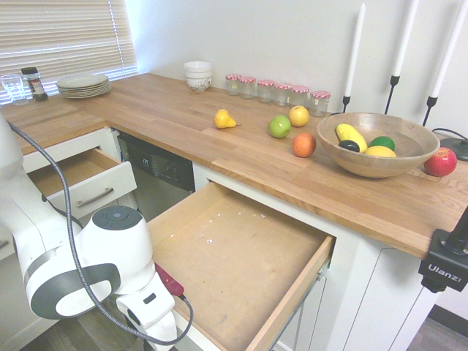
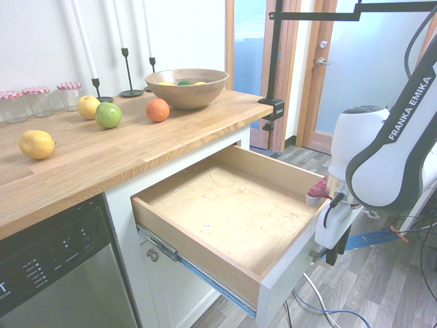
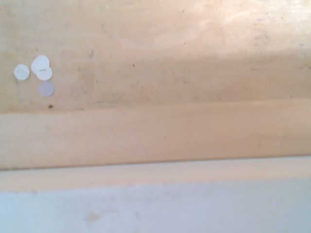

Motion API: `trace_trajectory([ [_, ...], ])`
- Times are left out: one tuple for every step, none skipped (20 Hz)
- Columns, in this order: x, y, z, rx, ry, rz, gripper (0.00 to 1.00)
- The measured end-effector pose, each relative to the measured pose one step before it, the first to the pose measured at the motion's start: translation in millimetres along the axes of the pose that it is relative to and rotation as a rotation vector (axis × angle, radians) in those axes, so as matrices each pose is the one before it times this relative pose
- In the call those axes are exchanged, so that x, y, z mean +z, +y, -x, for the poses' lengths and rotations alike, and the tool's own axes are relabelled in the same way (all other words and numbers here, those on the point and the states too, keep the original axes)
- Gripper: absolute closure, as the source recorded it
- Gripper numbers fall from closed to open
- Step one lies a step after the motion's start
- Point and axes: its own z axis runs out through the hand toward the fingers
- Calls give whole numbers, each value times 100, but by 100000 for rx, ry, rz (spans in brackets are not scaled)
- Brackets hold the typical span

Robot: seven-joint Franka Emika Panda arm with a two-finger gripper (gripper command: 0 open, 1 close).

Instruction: Close the drawer

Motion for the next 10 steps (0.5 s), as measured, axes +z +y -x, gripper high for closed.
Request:
trace_trajectory([
  [1, -26, 24, -87, 0, 5, 100],
  [1, -17, 17, -57, -2, 4, 100],
  [0, -19, 17, -60, -2, 5, 100],
  [0, -27, 24, -81, -7, 7, 100],
  [1, -31, 30, -76, -7, 1, 100],
  [1, -25, 24, -33, -7, -5, 100],
  [0, -24, 23, -14, -7, -11, 100],
  [0, -18, 18, 86, -20, -29, 100],
  [0, 2, 1, 241, -36, -49, 100],
  [1, 12, -8, 263, -37, -48, 100],
])
